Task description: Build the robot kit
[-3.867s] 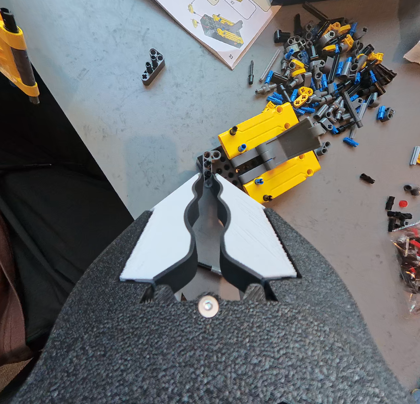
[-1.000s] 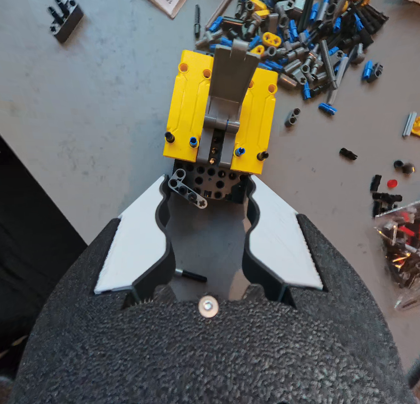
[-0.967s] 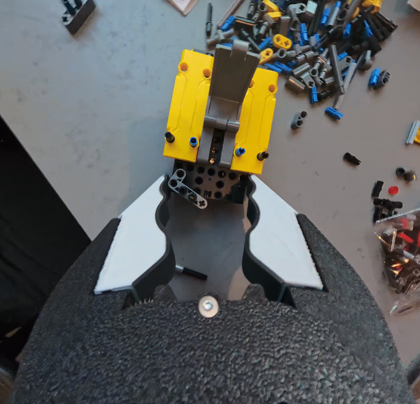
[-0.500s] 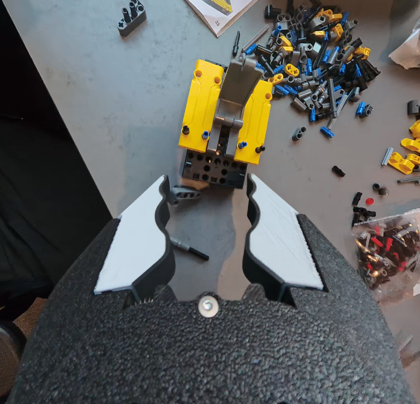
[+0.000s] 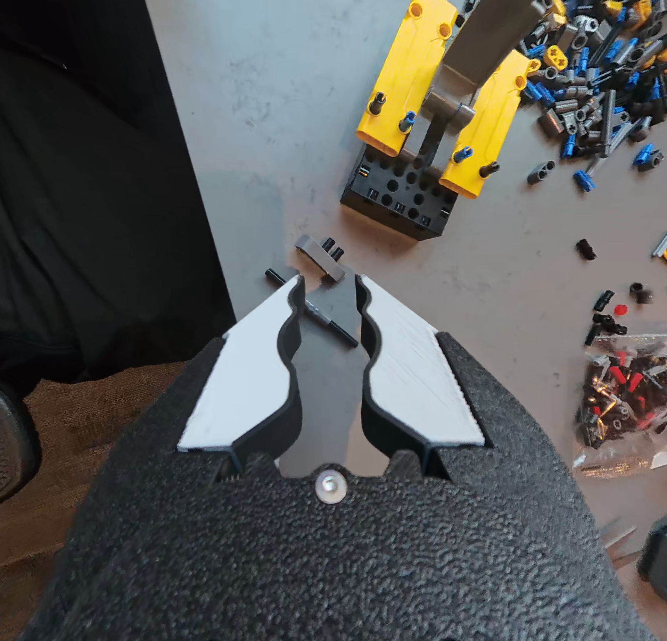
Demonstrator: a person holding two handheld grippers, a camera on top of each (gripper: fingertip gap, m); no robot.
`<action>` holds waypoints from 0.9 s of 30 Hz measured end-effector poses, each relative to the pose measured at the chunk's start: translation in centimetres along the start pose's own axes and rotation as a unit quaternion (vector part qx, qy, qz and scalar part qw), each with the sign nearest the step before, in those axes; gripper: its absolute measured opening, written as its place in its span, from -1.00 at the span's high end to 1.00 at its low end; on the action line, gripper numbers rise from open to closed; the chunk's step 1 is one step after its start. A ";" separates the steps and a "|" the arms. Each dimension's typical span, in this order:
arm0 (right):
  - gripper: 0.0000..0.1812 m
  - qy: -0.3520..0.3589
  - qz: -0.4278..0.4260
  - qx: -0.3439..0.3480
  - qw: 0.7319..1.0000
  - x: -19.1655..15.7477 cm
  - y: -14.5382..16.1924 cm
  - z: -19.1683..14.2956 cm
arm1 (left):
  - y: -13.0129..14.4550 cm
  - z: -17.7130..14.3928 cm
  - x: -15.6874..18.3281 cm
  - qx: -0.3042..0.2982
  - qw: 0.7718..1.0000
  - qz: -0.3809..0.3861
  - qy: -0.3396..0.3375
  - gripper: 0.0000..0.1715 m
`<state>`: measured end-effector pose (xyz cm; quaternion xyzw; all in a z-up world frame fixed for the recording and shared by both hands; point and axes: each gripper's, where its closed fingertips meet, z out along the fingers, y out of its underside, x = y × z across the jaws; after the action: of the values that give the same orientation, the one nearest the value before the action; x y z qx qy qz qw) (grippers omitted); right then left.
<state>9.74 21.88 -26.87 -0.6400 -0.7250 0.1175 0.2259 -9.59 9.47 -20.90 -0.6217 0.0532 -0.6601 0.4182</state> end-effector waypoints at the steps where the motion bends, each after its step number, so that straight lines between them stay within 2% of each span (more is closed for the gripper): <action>1: 0.70 -0.003 -0.002 -0.006 1.000 0.1 0.1 0.4 | 0.1 0.0 0.0 0.000 1.000 0.000 -0.001 0.88; 6: 0.73 -0.037 0.001 -0.009 0.999 0.0 -0.1 1.4 | 0.0 -0.1 -0.1 0.002 1.000 0.000 -0.003 0.89; 8: 0.89 -0.044 -0.001 -0.008 0.999 -0.1 -0.3 1.6 | -0.1 -0.2 -0.1 0.003 1.000 -0.001 -0.002 0.88; 12: 0.91 -0.019 -0.004 -0.004 1.000 -0.1 -0.5 1.6 | -0.2 -0.2 0.0 0.001 1.000 0.002 0.001 0.88; 15: 0.91 0.026 -0.010 -0.005 1.000 -0.1 -0.4 1.2 | -0.3 -0.3 0.1 0.001 1.000 0.003 0.001 0.89; 19: 0.91 0.133 -0.005 -0.018 0.991 1.7 -0.7 0.0 | -0.2 -0.2 0.1 -0.002 1.000 0.003 0.002 0.88; 23: 0.91 0.235 0.017 0.000 0.972 3.8 -2.6 -1.0 | 0.2 0.1 0.2 -0.008 1.000 0.006 0.001 0.88; 27: 0.91 0.320 -0.014 -0.037 0.947 5.0 -3.0 -0.7 | 0.2 0.0 0.4 -0.006 1.000 0.009 0.000 0.89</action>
<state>7.03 26.24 -24.01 -0.6414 -0.6276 -0.1230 0.4239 -9.46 9.11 -20.71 -0.6241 0.0629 -0.6556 0.4204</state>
